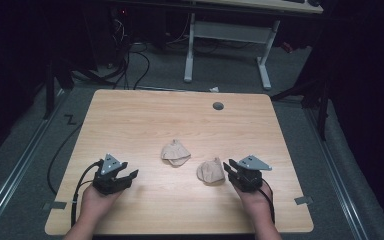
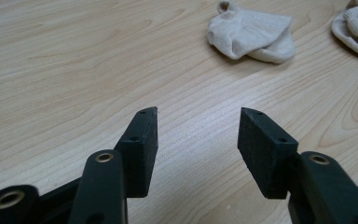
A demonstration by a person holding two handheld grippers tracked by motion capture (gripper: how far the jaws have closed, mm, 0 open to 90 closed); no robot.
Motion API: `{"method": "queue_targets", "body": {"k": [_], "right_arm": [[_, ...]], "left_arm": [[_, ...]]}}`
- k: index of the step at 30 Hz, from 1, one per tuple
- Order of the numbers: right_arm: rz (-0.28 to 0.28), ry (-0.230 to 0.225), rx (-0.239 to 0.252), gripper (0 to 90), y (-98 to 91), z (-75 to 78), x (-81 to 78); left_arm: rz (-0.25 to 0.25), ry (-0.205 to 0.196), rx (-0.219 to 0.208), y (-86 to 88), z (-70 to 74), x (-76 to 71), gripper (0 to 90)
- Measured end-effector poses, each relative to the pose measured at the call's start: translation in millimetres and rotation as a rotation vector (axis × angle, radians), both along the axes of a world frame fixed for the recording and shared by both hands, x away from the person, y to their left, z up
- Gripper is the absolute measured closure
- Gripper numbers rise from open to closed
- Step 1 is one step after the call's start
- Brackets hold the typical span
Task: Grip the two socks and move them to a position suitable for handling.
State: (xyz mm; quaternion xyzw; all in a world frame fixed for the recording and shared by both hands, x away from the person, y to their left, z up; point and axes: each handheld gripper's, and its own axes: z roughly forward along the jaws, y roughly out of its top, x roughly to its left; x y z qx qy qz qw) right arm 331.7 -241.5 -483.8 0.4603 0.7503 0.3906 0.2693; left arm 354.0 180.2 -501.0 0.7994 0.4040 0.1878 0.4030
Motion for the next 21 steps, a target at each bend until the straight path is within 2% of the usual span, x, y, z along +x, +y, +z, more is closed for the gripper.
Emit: {"method": "queue_targets", "body": {"k": [16, 21], "right_arm": [[0.034, 0.051, -0.020, 74.0, 19.9, -7.2, 23.2], [0.047, 0.085, -0.023, 79.7, 22.7, -12.3, 26.9]], "left_arm": [[-0.003, 0.011, -0.020, 0.8, 0.1, 0.6, 48.1], [-0.006, 0.009, -0.015, 0.7, -0.2, 1.0, 48.0]]}}
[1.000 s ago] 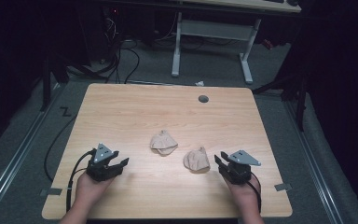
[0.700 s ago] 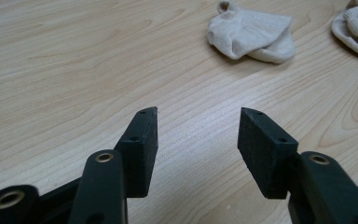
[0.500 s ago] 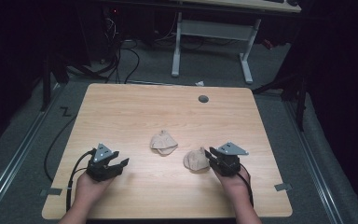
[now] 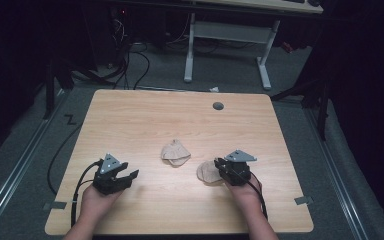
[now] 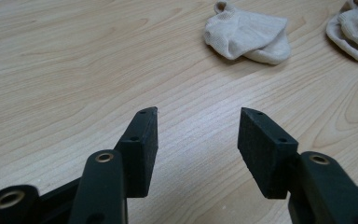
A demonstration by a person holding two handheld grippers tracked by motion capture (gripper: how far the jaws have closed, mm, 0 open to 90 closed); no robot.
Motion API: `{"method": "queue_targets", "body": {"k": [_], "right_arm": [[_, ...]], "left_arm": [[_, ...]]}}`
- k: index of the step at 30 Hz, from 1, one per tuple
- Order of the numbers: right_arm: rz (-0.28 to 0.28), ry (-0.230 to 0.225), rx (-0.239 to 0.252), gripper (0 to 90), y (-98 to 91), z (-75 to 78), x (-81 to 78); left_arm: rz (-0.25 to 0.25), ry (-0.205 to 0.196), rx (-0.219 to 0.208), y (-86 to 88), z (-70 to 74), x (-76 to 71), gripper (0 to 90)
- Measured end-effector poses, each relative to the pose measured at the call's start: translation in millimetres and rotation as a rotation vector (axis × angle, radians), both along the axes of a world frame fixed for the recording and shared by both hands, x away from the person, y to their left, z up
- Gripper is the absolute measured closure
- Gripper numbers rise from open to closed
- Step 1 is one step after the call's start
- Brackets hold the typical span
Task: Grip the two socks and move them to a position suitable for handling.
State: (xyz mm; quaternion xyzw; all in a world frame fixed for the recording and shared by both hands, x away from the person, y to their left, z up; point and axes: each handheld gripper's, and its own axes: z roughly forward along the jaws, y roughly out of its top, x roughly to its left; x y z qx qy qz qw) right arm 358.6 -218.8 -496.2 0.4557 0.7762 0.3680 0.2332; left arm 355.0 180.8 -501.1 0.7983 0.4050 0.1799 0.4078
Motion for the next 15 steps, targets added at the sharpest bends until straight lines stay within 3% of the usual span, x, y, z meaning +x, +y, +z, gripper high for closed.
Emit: {"method": "queue_targets", "body": {"k": [4, 9, 11, 15], "right_arm": [[-0.005, 0.025, -0.009, 88.5, -0.4, -5.5, 1.4], [-0.009, 0.065, -0.042, 89.9, 1.7, -16.8, 3.1], [-0.005, 0.109, -0.068, 90.0, 3.3, -24.6, 5.7], [0.001, 0.103, -0.063, 90.0, 3.4, -27.5, 4.2]], "left_arm": [[-0.005, 0.003, -0.004, -0.4, 0.1, -0.4, 48.1], [-0.004, 0.003, 0.003, -0.3, 0.0, 0.0, 48.1], [-0.003, -0.001, 0.001, -0.9, -0.3, -0.1, 48.1], [-0.006, 0.003, -0.003, -1.3, -0.6, -0.2, 48.2]]}}
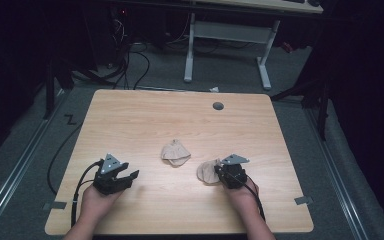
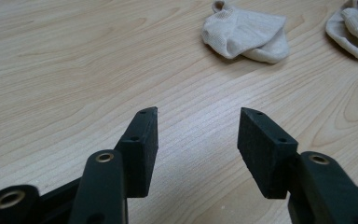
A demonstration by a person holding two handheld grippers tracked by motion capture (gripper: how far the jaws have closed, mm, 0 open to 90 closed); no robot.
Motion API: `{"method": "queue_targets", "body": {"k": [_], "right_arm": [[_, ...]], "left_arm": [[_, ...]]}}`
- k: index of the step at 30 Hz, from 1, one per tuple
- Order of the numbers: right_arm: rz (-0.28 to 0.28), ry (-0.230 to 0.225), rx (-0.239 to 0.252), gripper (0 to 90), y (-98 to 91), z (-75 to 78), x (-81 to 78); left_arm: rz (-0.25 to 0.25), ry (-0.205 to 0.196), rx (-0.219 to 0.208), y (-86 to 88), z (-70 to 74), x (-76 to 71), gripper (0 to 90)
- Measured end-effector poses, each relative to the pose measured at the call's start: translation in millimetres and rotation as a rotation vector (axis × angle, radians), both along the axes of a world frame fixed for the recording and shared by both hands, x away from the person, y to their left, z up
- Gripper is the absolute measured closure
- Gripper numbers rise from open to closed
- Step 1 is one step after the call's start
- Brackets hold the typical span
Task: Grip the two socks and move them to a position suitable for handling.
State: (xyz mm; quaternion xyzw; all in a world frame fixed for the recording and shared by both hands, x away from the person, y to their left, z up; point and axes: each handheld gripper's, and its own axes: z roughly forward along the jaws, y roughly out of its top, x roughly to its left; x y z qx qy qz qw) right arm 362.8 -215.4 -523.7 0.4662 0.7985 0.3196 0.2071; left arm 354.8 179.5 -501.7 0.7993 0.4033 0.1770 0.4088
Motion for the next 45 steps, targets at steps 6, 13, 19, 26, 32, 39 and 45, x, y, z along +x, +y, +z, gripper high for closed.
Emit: {"method": "queue_targets", "body": {"k": [6, 13, 19, 26, 32, 39, 45], "right_arm": [[0.017, -0.006, 0.007, 90.0, 2.3, -0.8, -6.9], [0.052, -0.006, 0.011, 89.9, 13.7, -1.1, -20.8], [0.102, -0.010, 0.002, 89.9, 27.8, -1.1, -33.4], [0.173, -0.017, -0.008, 90.0, 47.1, -1.2, -46.9], [0.234, -0.024, -0.017, 89.9, 65.6, -1.7, -58.8], [0.259, -0.039, -0.042, 89.7, 75.5, -1.9, -66.7], [0.246, -0.095, -0.030, 80.6, 74.6, 13.0, -70.1]], "left_arm": [[-0.010, 0.002, 0.009, -1.2, -0.2, -0.4, 48.2], [-0.016, -0.002, 0.009, -4.0, 0.4, -1.9, 48.1], [-0.021, -0.010, 0.022, -6.8, 0.8, -3.8, 47.2], [-0.022, -0.008, 0.021, -7.6, 0.8, -4.2, 47.1], [-0.025, -0.007, 0.022, -8.4, 0.4, -4.1, 47.1], [-0.030, -0.004, 0.025, -9.2, 0.1, -4.1, 47.2], [-0.034, -0.002, 0.024, -11.3, -0.6, -4.4, 47.4]]}}
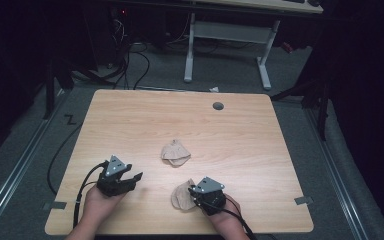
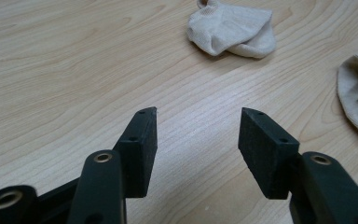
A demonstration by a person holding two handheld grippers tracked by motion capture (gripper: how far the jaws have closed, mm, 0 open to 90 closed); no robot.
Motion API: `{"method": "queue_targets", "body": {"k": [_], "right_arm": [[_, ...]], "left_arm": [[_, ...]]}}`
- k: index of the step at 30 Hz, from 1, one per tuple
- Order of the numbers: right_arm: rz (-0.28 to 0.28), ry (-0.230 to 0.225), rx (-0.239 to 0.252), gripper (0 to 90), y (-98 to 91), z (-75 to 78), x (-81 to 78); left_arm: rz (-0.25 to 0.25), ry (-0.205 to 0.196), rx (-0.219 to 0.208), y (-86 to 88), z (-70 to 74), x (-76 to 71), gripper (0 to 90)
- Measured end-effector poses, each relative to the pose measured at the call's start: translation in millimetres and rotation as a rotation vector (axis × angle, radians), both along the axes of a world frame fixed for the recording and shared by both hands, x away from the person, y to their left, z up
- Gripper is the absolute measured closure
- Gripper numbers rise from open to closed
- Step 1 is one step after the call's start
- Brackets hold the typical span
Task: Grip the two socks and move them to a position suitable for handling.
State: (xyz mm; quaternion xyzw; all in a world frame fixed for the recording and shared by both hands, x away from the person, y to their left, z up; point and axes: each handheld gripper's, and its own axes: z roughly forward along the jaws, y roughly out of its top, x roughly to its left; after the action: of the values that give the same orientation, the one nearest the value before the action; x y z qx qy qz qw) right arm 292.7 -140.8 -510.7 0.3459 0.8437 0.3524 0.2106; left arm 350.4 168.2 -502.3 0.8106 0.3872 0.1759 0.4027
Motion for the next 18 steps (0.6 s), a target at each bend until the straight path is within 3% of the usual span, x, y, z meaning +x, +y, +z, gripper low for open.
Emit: {"method": "queue_targets", "body": {"k": [4, 8, 10, 13, 16, 18], "right_arm": [[0.062, -0.005, 0.054, 75.4, 11.6, 9.3, -9.8], [0.098, 0.050, 0.051, 68.1, 26.3, -0.2, -12.8], [0.104, 0.055, 0.019, 68.5, 31.0, -6.3, -12.2], [0.096, 0.068, -0.012, 74.5, 33.0, -12.4, -9.9], [0.093, 0.068, -0.001, 87.5, 32.4, -12.2, -8.6], [0.087, 0.058, 0.006, 88.0, 32.4, -10.4, -9.4]], "left_arm": [[-0.010, 0.005, 0.016, -3.3, -1.1, 0.5, 47.5], [-0.016, 0.002, 0.016, -5.6, -1.0, -0.7, 47.5], [-0.019, 0.002, 0.018, -5.8, -0.7, -1.4, 47.4], [-0.023, 0.001, 0.015, -5.8, -0.3, -1.7, 47.5], [-0.030, 0.003, 0.008, -7.2, 0.1, -2.6, 47.5], [-0.044, 0.002, 0.009, -10.4, 0.5, -4.3, 47.5]]}}
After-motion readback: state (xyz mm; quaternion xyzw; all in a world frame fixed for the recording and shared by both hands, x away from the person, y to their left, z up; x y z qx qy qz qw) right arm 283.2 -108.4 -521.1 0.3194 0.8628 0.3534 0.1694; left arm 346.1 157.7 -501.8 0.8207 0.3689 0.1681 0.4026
